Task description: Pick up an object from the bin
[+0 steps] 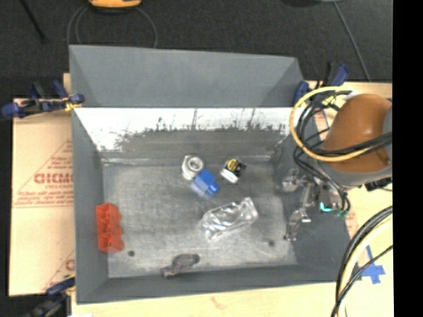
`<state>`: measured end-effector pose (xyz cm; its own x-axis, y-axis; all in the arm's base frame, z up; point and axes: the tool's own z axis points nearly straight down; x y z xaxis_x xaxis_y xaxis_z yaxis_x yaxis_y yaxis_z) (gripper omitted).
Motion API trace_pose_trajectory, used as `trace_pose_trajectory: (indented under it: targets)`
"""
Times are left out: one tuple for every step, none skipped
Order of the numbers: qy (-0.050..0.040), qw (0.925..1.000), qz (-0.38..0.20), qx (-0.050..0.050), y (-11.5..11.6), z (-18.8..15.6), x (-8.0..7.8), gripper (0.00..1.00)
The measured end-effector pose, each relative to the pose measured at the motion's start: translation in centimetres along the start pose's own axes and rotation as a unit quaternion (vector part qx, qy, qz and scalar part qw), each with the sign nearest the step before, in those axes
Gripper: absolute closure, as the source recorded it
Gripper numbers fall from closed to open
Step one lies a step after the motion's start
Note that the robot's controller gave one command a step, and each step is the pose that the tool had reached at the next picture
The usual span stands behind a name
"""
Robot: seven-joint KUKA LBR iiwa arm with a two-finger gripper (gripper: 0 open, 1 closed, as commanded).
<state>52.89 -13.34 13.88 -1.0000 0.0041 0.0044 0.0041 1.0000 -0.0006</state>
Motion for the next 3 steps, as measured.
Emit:
trace_pose_trajectory:
  targets:
    - [-0.0062,1.0,-0.006,0.001,8.2,6.6,-2.9,0.0]
    - [-0.01,0.9999,-0.006,0.001,8.0,6.3,-3.1,1.0]
    - [-0.0052,0.9834,-0.182,0.002,4.2,-12.6,2.1,1.0]
